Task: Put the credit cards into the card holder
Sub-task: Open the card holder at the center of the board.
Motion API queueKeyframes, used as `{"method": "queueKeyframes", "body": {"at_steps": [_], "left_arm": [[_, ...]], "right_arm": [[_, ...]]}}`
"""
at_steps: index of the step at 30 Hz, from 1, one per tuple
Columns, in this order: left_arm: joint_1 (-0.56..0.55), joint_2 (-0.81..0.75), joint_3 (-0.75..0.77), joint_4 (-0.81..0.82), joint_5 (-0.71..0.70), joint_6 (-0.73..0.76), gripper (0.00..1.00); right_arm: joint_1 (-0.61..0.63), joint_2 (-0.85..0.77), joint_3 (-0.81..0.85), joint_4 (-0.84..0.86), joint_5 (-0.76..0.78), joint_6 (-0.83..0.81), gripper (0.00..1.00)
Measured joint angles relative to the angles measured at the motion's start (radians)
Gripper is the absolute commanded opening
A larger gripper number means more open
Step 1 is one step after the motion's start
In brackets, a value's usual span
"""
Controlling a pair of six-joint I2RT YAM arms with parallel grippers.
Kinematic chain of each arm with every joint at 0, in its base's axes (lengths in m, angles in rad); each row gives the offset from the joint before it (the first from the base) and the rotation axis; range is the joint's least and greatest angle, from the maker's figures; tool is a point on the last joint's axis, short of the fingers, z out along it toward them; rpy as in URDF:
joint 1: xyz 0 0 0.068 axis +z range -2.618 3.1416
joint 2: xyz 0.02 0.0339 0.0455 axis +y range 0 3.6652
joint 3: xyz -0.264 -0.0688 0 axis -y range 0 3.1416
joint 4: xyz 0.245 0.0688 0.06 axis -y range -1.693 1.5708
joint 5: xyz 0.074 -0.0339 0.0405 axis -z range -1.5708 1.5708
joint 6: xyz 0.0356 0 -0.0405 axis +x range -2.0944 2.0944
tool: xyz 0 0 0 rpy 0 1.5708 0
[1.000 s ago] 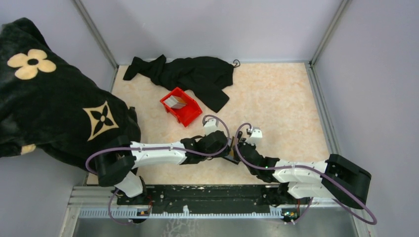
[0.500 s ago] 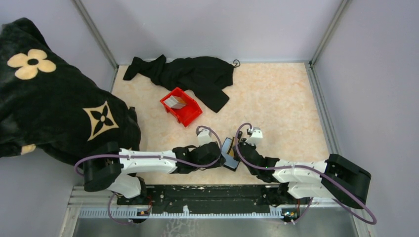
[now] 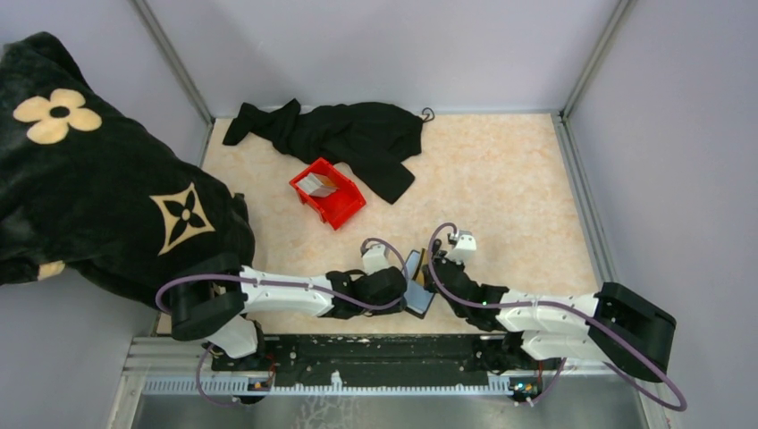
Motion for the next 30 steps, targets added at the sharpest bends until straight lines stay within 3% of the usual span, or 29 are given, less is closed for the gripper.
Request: {"method": "queueKeyframes", "body": {"at_steps": [16, 30], "left_arm": [[-0.006, 0.113, 0.16, -0.15, -0.065, -0.017, 0.45], [0.056, 0.12, 0.17, -0.179, -0.145, -0.032, 0.45]], "right_arm": [[0.0, -0.04, 0.0, -0.036, 0.011, -0.016, 0.0], [0.0, -0.058, 0.0, -0.065, 0.034, -0.016, 0.0]]}}
